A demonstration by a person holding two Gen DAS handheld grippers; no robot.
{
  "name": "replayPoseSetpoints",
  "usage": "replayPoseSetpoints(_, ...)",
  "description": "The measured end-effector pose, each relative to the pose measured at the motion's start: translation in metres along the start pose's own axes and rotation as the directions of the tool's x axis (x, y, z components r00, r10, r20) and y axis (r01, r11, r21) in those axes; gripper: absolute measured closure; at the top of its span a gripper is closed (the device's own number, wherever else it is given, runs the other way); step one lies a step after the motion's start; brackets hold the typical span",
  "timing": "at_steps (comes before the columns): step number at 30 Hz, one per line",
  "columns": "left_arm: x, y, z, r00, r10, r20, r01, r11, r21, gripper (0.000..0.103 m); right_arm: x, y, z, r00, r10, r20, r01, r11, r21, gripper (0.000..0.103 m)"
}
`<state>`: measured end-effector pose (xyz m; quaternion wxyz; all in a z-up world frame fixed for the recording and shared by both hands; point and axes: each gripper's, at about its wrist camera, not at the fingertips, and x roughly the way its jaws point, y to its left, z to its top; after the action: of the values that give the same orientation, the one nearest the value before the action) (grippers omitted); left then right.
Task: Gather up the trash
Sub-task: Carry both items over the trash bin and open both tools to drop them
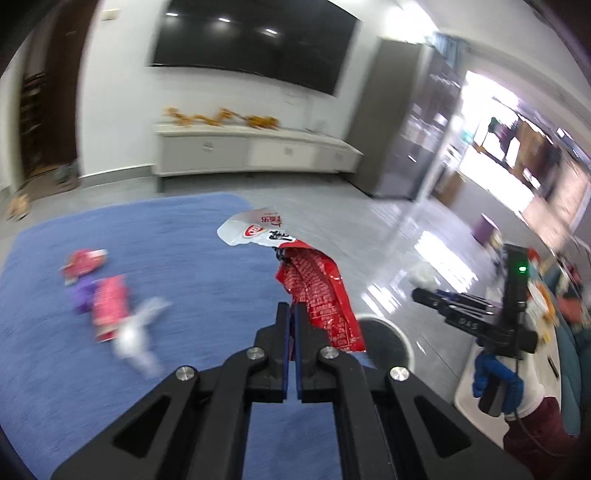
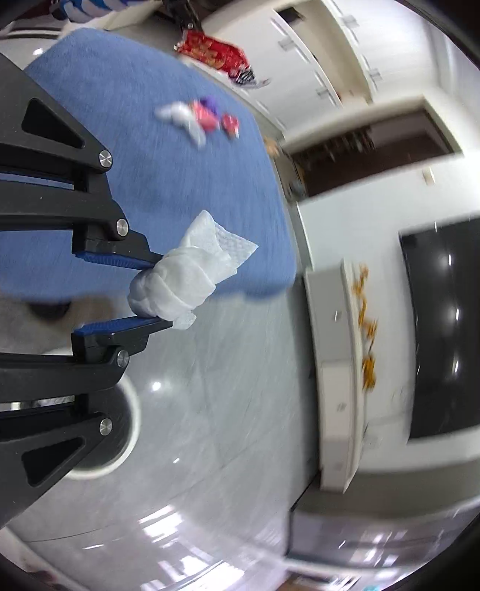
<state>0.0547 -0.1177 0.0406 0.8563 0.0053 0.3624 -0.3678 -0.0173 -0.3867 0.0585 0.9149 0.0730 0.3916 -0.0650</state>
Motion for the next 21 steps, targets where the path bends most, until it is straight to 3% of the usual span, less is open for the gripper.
replayPoseSetpoints(5,0.080,-0.078,0.010,0.988,-0.084,-0.128,0.098,0.989,0.111,0.101,0.009,-0.078,-0.031,0.996,-0.066,-0.058,0.073,0.988,0.136,0.080)
replayPoseSetpoints(9,0.148,-0.126,0.009,0.960,-0.124,-0.251,0.168,0.973,0.161,0.101,0.029,-0.130,-0.061,0.989,-0.082,-0.127,0.110,0.966,0.233,0.080)
replayPoseSetpoints(17,0.253,-0.179,-0.009,0.883,-0.189,-0.429,0.275,0.950,0.148,0.099,0.070,-0.181,-0.091,0.971,-0.064,-0.231,0.142,0.932,0.335,0.076)
replayPoseSetpoints(19,0.272,-0.187,-0.013,0.863,-0.207,-0.460,0.295,0.947,0.128,0.099,0.074,-0.185,-0.098,0.967,-0.066,-0.247,0.150,0.929,0.339,0.065)
replayPoseSetpoints(21,0.287,-0.192,-0.017,0.850,-0.213,-0.481,0.300,0.947,0.111,0.099,0.076,-0.191,-0.104,0.964,-0.071,-0.257,0.159,0.926,0.343,0.061)
